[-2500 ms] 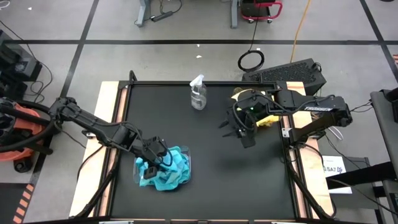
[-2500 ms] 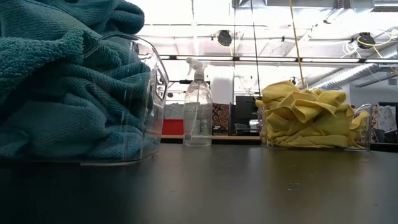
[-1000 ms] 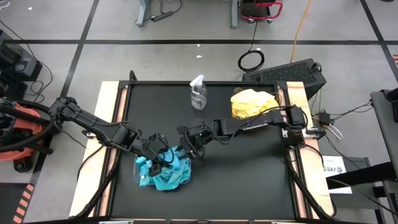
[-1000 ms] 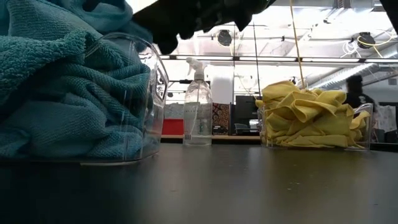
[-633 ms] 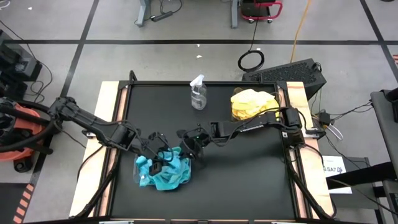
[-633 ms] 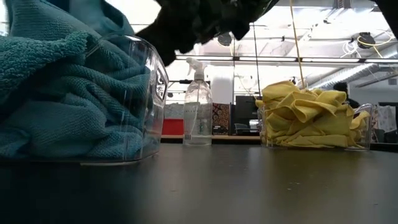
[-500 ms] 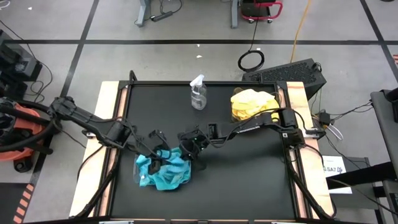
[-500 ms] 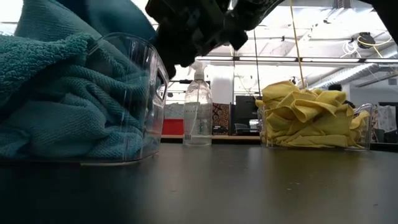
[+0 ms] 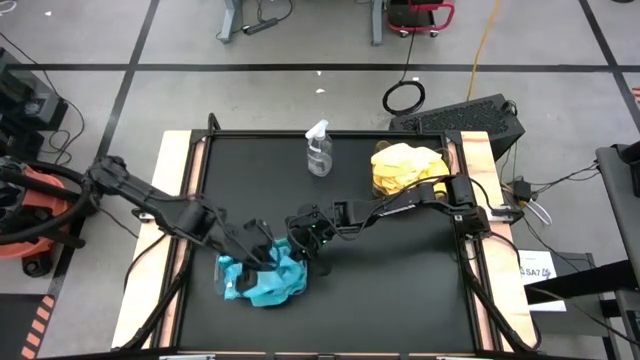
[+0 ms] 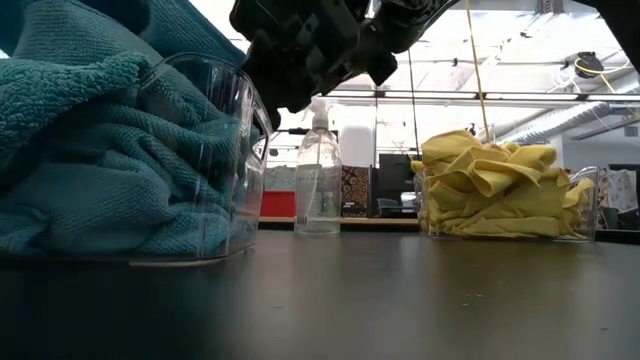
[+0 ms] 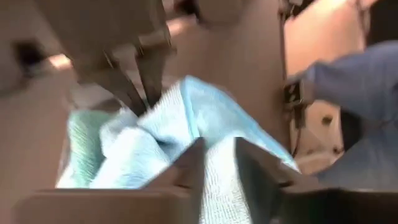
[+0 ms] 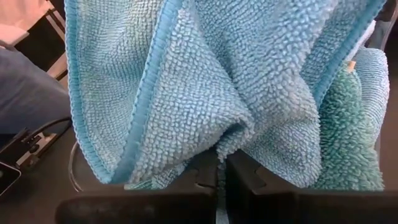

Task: Sort microfiber towel by color & place in baskets
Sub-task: Put the blue towel into the bottom transparent bin, then return to Home Position

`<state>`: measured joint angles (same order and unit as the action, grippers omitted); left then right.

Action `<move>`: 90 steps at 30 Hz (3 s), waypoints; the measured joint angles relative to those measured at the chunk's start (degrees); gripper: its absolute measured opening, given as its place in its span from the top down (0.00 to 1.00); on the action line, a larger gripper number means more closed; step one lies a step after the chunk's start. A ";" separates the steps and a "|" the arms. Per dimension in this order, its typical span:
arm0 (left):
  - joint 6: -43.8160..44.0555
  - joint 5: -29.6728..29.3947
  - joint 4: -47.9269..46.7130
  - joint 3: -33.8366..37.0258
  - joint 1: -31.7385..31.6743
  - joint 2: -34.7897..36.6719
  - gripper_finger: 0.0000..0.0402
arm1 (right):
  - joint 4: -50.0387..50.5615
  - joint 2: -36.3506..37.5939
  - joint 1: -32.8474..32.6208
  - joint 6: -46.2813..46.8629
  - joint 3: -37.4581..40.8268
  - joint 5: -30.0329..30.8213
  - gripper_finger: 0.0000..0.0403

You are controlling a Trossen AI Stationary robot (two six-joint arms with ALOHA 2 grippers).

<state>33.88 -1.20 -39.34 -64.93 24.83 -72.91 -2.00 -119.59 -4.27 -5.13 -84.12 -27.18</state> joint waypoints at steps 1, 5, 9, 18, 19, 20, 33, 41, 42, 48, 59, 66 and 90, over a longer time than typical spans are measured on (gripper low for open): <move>-0.15 0.29 -0.21 0.00 0.19 -1.25 0.81 | 0.02 0.00 0.00 -0.02 0.02 -0.02 0.99; -2.19 2.30 -0.46 0.00 0.45 -6.33 0.98 | 0.09 0.00 -0.02 -0.01 0.00 -0.13 0.99; -1.17 3.37 -3.57 0.02 0.47 -12.14 0.94 | 1.32 1.06 -0.01 -0.93 0.00 -0.18 0.98; -0.73 7.22 -4.67 1.75 2.11 -20.98 0.93 | 13.72 8.34 1.14 -7.43 -0.02 0.56 0.85; -0.09 7.24 -3.43 2.45 2.28 -21.15 0.93 | 15.72 9.23 1.29 -8.03 -0.02 0.94 0.83; 0.25 7.24 -2.06 3.20 2.30 -21.19 0.93 | 17.51 10.16 1.55 -8.62 -0.02 1.45 0.80; 1.77 8.96 3.86 5.88 2.11 -19.34 0.92 | 35.49 27.05 4.23 -11.02 -0.02 5.01 0.61; 2.26 6.71 4.19 4.70 1.78 -9.34 0.74 | 41.23 40.06 6.12 -10.99 -0.02 4.96 0.60; 2.80 6.21 4.18 4.70 1.80 -8.08 0.71 | 41.96 41.39 6.31 -10.87 -0.02 4.96 0.60; 3.31 4.89 4.61 4.68 1.80 -0.22 0.54 | 46.94 48.42 7.70 -10.62 -0.02 4.99 0.60; -3.19 -14.09 5.88 4.61 1.77 13.71 0.51 | 54.02 55.96 11.05 -10.85 -0.02 5.03 0.60; -9.95 -24.32 5.59 4.59 1.76 20.69 0.51 | 57.69 59.29 13.78 -10.99 0.00 5.05 0.60; -14.19 -40.22 3.44 15.42 1.74 35.61 0.51 | 56.67 72.54 20.14 -7.66 7.23 4.92 0.60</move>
<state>19.69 -41.42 -35.90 -49.51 26.57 -37.30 54.67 -47.05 15.86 -12.79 -76.89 -22.26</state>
